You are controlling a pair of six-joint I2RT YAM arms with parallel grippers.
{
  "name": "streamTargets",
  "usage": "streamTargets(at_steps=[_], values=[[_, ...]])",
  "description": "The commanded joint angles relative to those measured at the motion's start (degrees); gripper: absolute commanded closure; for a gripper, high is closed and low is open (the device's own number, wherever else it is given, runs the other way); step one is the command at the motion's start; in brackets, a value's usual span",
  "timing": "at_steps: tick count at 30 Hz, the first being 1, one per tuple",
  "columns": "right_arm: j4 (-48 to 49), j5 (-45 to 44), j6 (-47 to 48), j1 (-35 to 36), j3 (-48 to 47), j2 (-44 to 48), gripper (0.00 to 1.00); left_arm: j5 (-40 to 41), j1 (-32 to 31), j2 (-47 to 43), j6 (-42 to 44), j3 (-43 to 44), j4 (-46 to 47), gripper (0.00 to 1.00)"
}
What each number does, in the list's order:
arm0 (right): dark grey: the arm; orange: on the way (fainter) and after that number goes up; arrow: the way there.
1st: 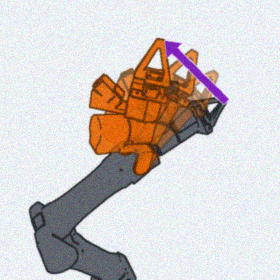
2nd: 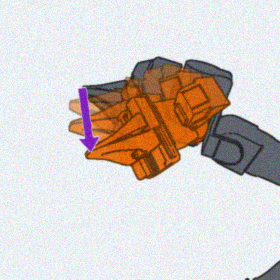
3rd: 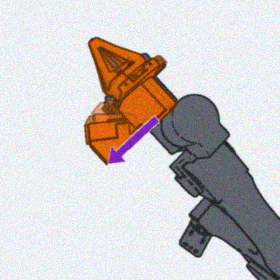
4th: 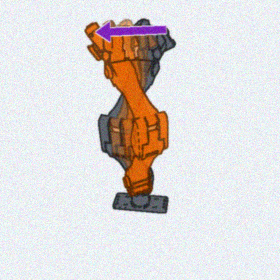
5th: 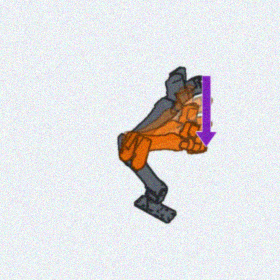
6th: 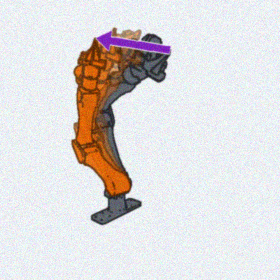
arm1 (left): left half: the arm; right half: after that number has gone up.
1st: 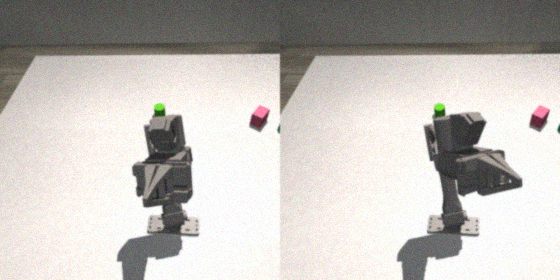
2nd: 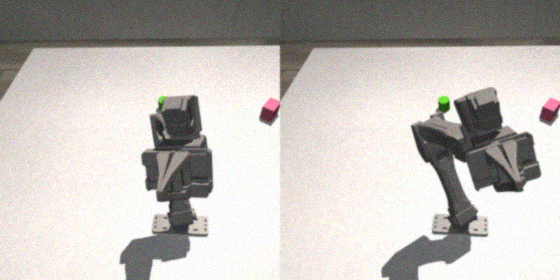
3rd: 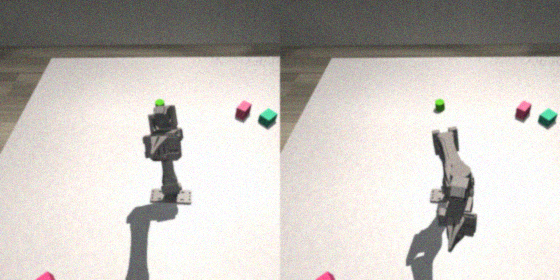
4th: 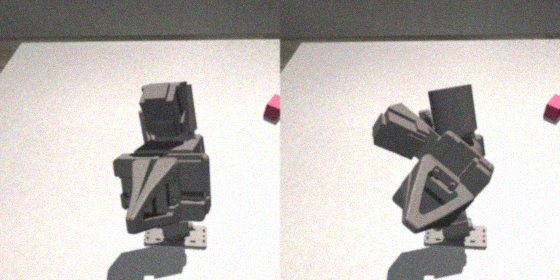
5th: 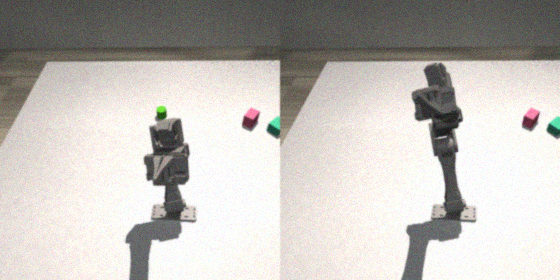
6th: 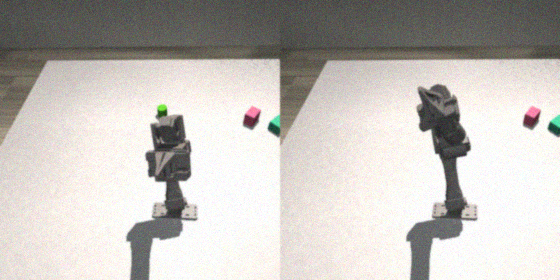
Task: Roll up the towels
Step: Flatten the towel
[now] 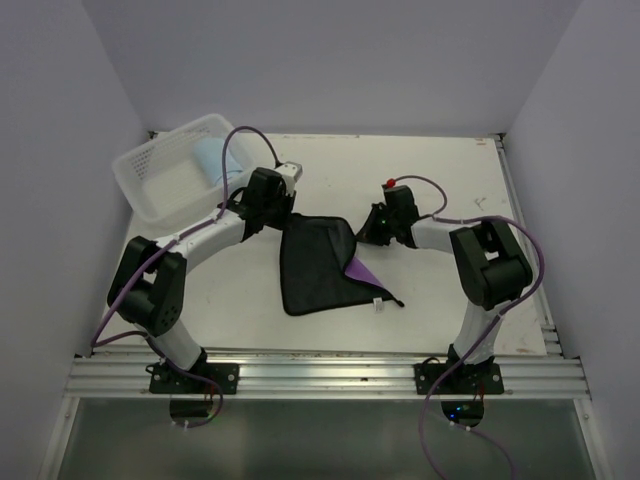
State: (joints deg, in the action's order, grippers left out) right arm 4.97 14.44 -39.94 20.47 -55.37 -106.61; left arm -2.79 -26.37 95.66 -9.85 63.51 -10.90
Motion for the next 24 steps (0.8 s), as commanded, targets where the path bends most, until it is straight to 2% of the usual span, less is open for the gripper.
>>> streamTargets(at_steps=[1,12,19,24], values=[[-7.3,-4.9,4.3,0.0,-2.3,-0.7,1.00,1.6,0.2,-0.5,1.7,2.0,0.3,1.00],[-16.7,-12.8,13.3,-0.3,-11.3,5.5,1.00,2.3,0.2,-0.3,3.7,6.1,-2.4,1.00],[-20.6,-14.3,20.5,-0.5,-19.6,6.9,1.00,1.4,0.1,1.9,4.7,8.7,-0.2,1.00],[-23.6,-16.0,26.0,-0.4,-25.0,8.1,1.00,0.5,0.2,1.3,3.7,7.1,3.6,1.00]])
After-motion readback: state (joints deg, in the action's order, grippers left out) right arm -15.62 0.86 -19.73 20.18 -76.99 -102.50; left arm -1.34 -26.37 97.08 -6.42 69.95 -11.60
